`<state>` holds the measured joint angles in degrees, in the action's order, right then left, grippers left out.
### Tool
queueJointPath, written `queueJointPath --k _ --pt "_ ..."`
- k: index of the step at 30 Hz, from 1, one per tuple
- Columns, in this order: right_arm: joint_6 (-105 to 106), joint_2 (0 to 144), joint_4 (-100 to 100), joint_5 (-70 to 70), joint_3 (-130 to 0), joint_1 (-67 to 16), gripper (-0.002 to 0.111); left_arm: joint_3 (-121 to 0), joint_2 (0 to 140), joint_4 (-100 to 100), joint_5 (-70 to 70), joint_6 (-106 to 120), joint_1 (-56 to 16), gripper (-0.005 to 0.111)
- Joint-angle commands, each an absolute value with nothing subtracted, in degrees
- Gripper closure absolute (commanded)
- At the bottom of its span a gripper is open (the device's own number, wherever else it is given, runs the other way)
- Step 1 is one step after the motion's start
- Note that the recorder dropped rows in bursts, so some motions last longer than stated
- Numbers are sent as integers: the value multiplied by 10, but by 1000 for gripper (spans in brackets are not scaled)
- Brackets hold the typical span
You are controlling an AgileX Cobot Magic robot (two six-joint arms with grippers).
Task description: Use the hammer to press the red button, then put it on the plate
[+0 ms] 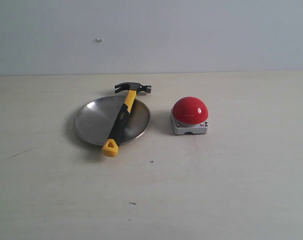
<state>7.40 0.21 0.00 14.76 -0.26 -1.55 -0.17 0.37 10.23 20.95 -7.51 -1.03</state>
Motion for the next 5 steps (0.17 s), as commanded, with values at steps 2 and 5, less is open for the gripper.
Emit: queueJointPath --k 2,5 --pt "75 0 0 148 0 -12 108 0 0 102 207 -76 -10 107" --pt "75 0 0 148 0 -12 108 0 0 102 207 -76 -10 107"
